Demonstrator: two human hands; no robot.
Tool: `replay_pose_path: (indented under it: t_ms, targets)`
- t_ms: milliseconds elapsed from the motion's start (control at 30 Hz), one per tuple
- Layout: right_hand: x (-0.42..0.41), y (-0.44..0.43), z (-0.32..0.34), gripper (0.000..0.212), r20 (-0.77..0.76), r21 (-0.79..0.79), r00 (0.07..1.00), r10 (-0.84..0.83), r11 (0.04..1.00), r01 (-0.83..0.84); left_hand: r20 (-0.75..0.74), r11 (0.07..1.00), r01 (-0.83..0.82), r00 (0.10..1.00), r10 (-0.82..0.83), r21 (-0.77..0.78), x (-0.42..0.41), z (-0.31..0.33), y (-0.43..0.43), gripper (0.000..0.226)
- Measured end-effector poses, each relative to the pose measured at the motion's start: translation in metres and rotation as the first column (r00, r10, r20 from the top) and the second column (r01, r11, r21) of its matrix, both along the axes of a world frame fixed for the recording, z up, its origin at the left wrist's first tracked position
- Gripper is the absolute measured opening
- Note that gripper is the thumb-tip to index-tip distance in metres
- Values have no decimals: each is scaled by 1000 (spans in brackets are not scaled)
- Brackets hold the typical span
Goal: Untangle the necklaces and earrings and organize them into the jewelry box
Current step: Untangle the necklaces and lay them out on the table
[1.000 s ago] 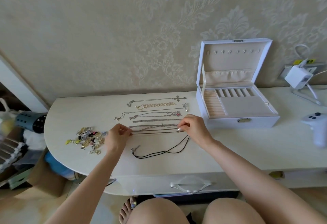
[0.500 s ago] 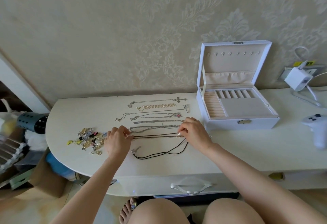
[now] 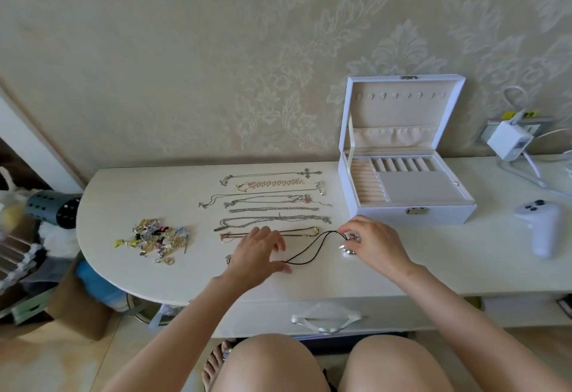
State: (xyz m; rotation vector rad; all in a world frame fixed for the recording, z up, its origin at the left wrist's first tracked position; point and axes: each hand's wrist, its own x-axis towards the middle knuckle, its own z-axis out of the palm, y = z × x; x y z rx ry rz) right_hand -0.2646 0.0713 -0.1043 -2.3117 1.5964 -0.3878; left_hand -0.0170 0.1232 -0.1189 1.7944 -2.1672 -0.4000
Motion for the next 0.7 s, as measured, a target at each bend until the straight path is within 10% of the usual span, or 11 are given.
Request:
replay_pose_path:
  t_ms: [700]
  targets:
    - [16, 18, -17, 14, 109, 101, 993, 35, 994, -46, 112, 918, -382, 913, 393, -108, 54, -10, 17, 9]
